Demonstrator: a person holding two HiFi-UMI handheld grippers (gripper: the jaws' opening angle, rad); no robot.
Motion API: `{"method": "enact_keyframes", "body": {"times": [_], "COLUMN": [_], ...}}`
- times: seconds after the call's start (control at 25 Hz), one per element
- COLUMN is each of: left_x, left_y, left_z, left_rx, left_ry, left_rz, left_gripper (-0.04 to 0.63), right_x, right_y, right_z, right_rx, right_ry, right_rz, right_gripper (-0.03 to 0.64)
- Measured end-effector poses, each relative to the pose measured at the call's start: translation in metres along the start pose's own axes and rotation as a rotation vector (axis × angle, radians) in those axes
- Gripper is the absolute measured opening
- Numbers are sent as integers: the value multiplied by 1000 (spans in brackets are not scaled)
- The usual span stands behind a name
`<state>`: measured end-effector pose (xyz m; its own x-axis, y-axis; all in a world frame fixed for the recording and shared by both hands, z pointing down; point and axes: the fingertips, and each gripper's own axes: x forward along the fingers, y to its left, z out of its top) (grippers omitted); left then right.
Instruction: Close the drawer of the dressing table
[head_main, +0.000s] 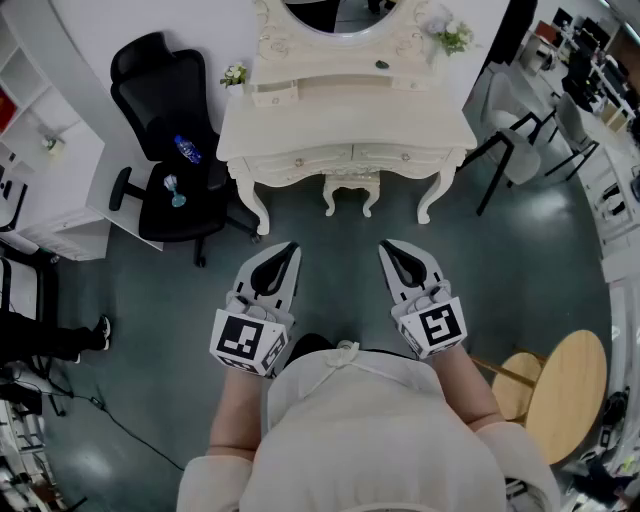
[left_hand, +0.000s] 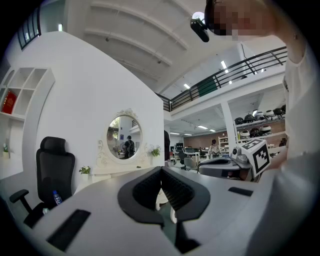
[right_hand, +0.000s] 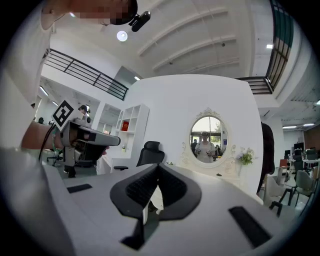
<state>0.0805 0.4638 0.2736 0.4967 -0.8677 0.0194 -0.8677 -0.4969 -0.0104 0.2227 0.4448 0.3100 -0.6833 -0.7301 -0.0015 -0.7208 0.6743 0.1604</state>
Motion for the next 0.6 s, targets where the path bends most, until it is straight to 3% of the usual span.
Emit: {"method": "enact_keyframes", "body": {"times": [0.6], "left_x": [15], "left_y": [-4], "left_z": [-10], "left_rx": [-31], "left_ry": [19], "left_rz": [22], "left_gripper": [18], "right_x": [-2], "right_y": [-12], "right_z": [-8], "right_rx": [-5], "right_ry": [0], "right_rz": [-16], "right_gripper": [6]}}
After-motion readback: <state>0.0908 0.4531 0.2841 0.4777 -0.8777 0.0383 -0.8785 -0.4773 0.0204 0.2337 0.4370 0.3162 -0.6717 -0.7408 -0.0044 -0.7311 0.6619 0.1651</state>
